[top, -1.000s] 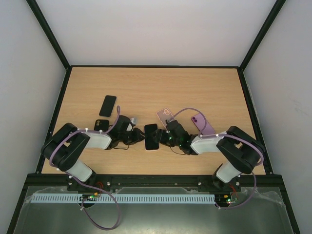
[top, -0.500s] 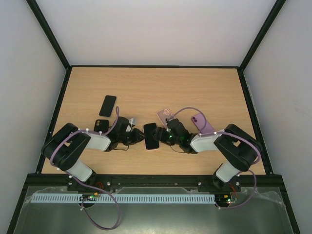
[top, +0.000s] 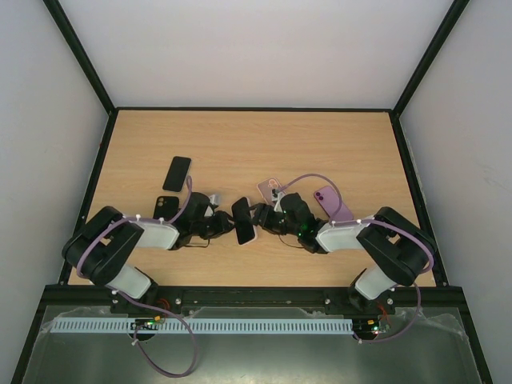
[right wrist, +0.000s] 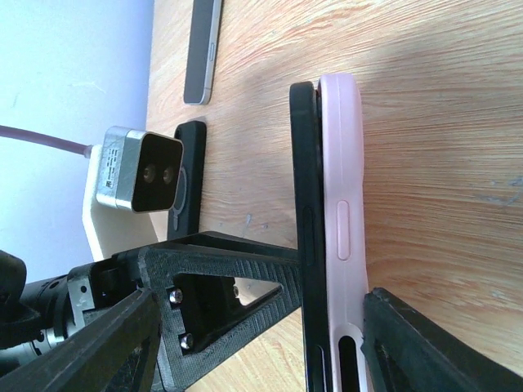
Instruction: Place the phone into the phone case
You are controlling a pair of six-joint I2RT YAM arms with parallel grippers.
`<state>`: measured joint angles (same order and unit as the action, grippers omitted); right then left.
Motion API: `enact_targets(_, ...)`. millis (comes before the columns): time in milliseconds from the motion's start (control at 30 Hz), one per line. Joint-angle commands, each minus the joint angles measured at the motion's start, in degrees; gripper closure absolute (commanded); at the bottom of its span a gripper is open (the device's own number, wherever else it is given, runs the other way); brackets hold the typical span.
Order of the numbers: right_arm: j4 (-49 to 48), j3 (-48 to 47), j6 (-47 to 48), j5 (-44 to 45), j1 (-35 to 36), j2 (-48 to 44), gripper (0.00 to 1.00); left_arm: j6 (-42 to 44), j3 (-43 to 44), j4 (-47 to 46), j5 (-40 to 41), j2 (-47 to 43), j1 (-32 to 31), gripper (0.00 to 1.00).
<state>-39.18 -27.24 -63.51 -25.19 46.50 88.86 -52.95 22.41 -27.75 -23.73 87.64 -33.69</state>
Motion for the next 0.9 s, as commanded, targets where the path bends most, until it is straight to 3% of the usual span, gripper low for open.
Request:
enact_targets(0, -4.9, 0.1, -0.8, -4.0, 1.1, 0.1, 0.33, 1.0, -1.1, 5.1, 1.3, -0.4, -0.6, 0.69)
enact_targets(433, -5.1, -0.7, -2.0, -5.3, 1.1, 3.9, 0.36, 1.0, -1.4, 6.4, 2.8, -1.0, -1.3, 0.65)
enact_targets(567, -3.8, -0.9, -1.2, -3.8, 1.1, 3.0, 0.48, 1.3, -1.2, 6.5, 2.7, -1.6, -1.5, 0.64)
enact_targets(700, -1.4, -1.3, 0.3, -1.7, 1.1, 2.2, 0.72, 1.4, -1.2, 7.0, 2.8, -1.9, -1.6, 0.64)
enact_targets(867, -2.0, -0.4, 0.8, -0.7, 1.0, 3.3, 0.92, 1.6, -1.2, 7.6, 3.4, -2.3, -1.6, 0.62)
